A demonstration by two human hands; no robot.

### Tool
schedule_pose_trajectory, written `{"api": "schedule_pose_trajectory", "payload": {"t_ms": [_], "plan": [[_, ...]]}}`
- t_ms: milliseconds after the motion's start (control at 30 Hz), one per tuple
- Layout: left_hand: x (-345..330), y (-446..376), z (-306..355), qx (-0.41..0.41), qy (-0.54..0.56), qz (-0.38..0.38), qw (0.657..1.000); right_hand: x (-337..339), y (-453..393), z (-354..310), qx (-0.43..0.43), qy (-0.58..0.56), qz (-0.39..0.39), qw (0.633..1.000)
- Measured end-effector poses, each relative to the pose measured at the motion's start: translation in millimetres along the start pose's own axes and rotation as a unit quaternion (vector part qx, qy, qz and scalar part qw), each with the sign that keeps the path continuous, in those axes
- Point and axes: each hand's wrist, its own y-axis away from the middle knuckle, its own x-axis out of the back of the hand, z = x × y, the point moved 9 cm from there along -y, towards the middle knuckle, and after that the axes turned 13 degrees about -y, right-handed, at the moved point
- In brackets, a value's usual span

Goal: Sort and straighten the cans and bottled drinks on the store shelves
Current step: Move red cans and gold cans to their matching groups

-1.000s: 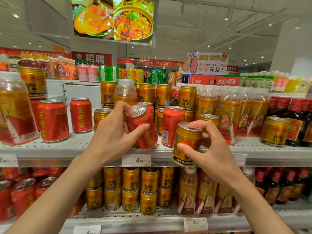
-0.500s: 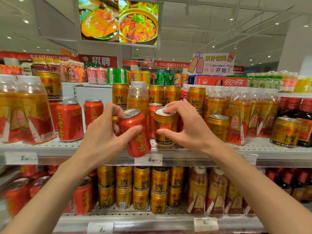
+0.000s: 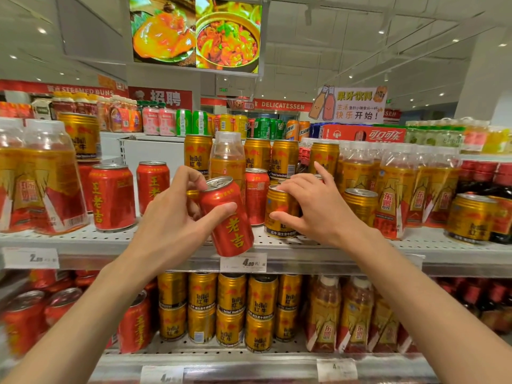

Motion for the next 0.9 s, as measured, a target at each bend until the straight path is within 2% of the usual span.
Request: {"api": "schedule_pose_trajectory", "payload": {"t_ms": [133, 233, 300, 433, 533, 633, 800, 900], "plan": [[-3, 0, -2, 0.007, 0.025, -0.005, 1.0, 11, 5, -3, 0.005, -0.044, 0.029, 0.999], [-5, 1, -5, 0.012, 0.048, -0.012, 0.999, 25, 19, -9, 0.005, -0.156, 0.067, 0.986], [-7, 2, -4, 0.009, 0.08, -0.024, 0.996, 24, 28, -18, -0.014, -0.231, 0.049, 0.972], [-19, 4, 3, -0.004, 0.126, -0.051, 0.991, -2, 40, -40, -0.061, -0.332, -0.039, 0.94], [-33, 6, 6, -0.015, 0.161, -0.084, 0.983, -18, 42, -50, -0.069, -0.362, -0.065, 0.927], [-44, 10, 7, -0.022, 0.187, -0.106, 0.976, -23, 43, -51, -0.08, -0.38, -0.054, 0.92], [-60, 14, 1, -0.005, 0.205, -0.117, 0.972, -23, 56, -40, -0.113, -0.416, -0.031, 0.902], [-64, 18, 0, 0.013, 0.209, -0.094, 0.973, -23, 72, -24, -0.15, -0.428, -0.011, 0.891]]}}
